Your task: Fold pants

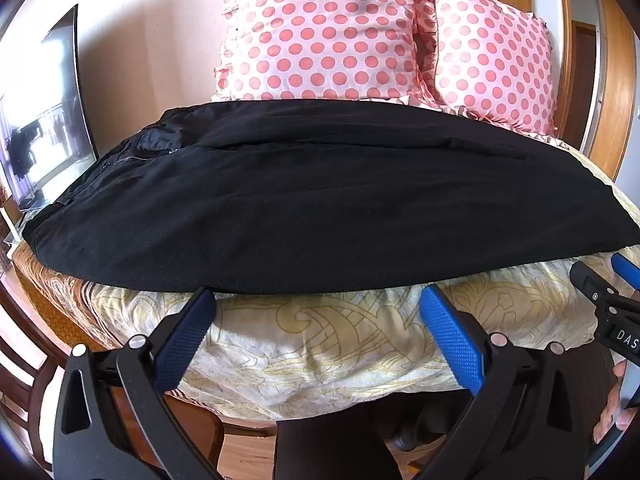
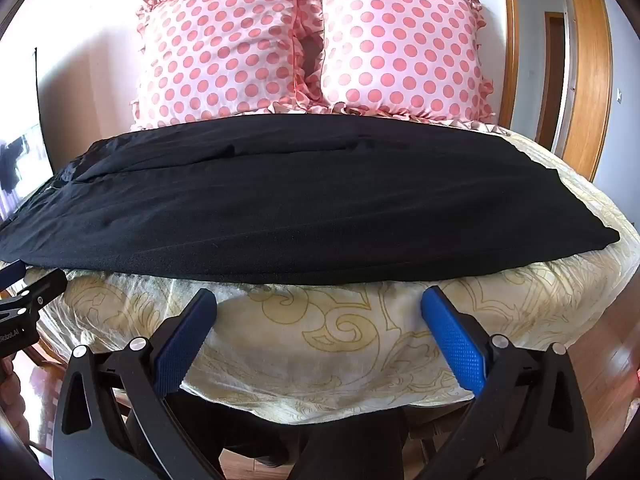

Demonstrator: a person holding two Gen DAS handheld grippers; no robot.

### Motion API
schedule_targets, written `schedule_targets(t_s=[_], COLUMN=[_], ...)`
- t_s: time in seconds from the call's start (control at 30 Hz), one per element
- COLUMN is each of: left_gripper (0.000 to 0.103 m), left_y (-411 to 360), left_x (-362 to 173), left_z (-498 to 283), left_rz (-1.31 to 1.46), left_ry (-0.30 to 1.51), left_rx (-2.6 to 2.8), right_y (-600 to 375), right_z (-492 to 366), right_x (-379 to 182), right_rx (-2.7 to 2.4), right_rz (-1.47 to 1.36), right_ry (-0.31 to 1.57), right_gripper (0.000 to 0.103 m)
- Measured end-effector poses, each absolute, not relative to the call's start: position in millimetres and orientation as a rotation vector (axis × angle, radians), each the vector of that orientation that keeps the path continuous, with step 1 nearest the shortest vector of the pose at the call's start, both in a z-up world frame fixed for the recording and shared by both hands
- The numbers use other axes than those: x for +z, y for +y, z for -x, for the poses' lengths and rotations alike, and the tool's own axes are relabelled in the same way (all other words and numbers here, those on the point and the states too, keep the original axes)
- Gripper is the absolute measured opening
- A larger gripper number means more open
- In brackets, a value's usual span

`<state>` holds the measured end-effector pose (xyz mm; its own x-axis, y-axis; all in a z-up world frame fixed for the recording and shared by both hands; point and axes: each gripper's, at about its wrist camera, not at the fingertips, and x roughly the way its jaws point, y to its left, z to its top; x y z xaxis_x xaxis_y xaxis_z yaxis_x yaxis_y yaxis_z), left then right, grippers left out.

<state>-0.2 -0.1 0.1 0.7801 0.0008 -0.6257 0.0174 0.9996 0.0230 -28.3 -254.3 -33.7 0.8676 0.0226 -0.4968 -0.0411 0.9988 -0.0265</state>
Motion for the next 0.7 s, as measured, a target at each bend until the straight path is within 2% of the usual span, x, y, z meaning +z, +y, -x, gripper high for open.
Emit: schedule_targets(t_s=[0.7], left_gripper=[0.101], left_y=[-0.4], left_x=[0.1], left_z=[0.3], left_rz=[-0.028], left_ry=[0.673], left_rx=[-0.008], right_y=[-253.8], right_z=[28.1], right_x=[-33.9], right_rx=[0.030], right_rz=[0.043], right_ry=[0.522], right_gripper=[0.102])
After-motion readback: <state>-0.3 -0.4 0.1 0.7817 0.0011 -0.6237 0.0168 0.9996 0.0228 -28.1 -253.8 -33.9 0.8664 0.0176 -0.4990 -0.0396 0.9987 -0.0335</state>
